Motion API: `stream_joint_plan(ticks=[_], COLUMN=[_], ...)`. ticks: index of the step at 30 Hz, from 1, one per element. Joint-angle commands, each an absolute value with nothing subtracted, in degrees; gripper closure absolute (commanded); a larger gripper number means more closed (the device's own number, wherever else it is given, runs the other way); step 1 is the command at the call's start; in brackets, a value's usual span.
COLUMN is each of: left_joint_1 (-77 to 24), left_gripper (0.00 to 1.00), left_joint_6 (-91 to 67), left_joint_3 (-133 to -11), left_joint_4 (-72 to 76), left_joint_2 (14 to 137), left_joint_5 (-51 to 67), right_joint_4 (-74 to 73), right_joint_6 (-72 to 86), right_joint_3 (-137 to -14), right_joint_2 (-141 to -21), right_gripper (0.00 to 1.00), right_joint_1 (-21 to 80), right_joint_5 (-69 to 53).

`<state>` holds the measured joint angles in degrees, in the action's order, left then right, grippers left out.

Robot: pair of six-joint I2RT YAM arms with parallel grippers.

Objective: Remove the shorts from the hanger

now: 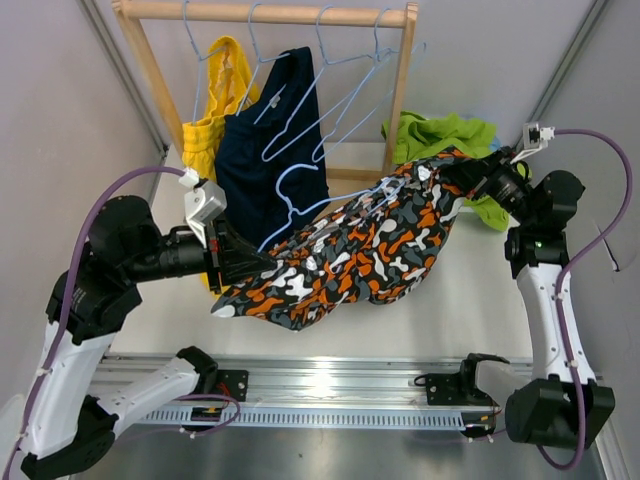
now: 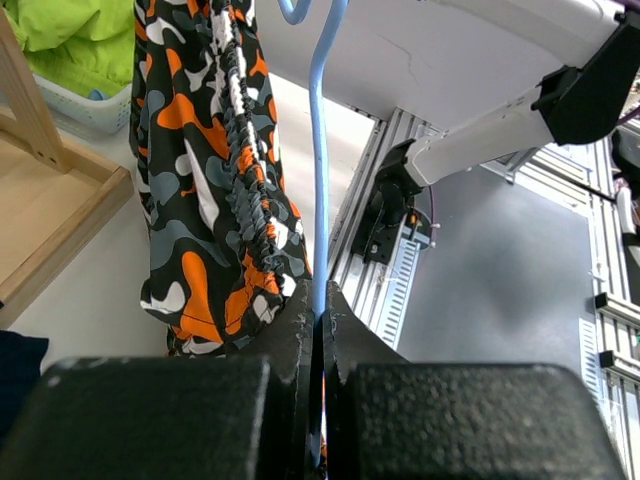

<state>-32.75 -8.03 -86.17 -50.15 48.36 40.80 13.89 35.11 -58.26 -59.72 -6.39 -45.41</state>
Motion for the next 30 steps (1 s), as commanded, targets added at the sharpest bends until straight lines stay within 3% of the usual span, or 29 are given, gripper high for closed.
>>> stream_joint_plan(ticks=[1,24,30], left_joint_1=[-33.49,-33.75,-33.66], left_gripper=[1.0,1.0,1.0], left_joint_6=[-8.0,-7.91,-8.7], left_joint_3=[-87.27,-95.89,-95.72], left_joint_4=[-53.26,-52.56,-49.05], left_joint_2=[44.74,48.07,51.84], left_joint_5=[42.63,39.9,33.06], right_joint_4=[17.66,21.18,17.75], right_joint_6=[38.67,40.61,34.99], right_joint_3=[-60.21,-52.12,-51.5], right_joint_2=[-63.45,-62.24,-55.21], right_gripper=[1.0,1.0,1.0], right_joint_1=[-12.22,-12.22,-5.2], right_joint_5=[-36.3,-36.3,-40.24])
